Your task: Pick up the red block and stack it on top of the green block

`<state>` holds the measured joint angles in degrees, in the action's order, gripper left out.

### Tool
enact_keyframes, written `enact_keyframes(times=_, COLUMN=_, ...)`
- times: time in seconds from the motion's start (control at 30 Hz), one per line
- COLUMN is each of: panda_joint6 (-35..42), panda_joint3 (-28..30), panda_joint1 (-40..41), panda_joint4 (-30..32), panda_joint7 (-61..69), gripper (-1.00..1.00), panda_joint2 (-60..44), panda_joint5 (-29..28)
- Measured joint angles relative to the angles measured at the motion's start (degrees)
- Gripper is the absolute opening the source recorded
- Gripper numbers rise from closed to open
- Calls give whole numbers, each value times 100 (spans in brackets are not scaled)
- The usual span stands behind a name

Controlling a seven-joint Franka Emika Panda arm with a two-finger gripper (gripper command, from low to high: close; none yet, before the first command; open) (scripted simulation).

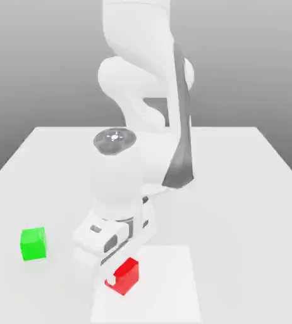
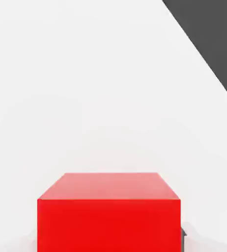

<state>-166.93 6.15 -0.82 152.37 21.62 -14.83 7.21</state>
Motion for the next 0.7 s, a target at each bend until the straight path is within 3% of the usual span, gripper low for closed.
enact_keyframes(times=0.17, panda_joint6=782, panda_joint3=199, panda_joint1=-39, panda_joint4=147, panda_joint7=-349, gripper=-100, panda_joint2=940, panda_joint5=-509)
enact_keyframes(times=0.43, panda_joint6=1180, panda_joint3=777, panda_joint1=1115, panda_joint4=265, panda_joint7=158, gripper=-100, panda_joint2=1479, panda_joint5=-994)
enact_keyframes(times=0.7, panda_joint6=1471, panda_joint3=1331, panda_joint1=2147, panda_joint4=371, panda_joint7=1045, gripper=-100, panda_joint2=1882, panda_joint5=-1055)
